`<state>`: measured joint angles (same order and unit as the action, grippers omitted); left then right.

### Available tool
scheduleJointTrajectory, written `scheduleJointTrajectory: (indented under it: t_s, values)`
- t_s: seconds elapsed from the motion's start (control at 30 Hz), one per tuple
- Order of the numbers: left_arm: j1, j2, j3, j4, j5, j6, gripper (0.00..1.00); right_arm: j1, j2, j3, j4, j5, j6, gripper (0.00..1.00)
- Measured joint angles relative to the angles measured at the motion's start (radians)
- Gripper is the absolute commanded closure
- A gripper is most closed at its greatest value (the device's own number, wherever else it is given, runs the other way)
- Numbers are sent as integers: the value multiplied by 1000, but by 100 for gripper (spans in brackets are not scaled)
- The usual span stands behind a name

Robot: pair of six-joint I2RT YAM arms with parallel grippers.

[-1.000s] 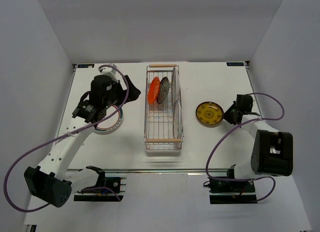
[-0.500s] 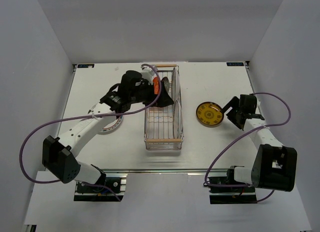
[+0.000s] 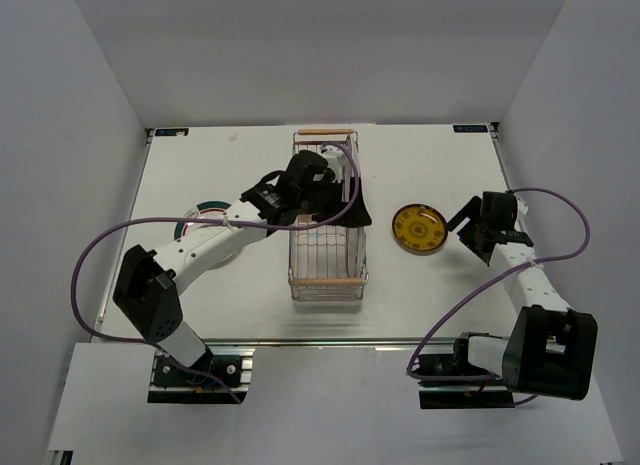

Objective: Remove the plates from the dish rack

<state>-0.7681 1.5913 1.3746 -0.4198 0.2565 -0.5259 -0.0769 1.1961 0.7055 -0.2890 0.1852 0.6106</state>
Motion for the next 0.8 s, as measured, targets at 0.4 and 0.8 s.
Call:
scheduleJointTrajectory:
  t_s: [0.4, 0.8]
  values:
    - [-54, 63, 68, -44, -49, -72, 63, 0, -5, -1, -17, 14, 5, 11]
    - [-72, 37, 95, -157, -167, -160, 87, 0, -43, -1, -26, 14, 11, 11]
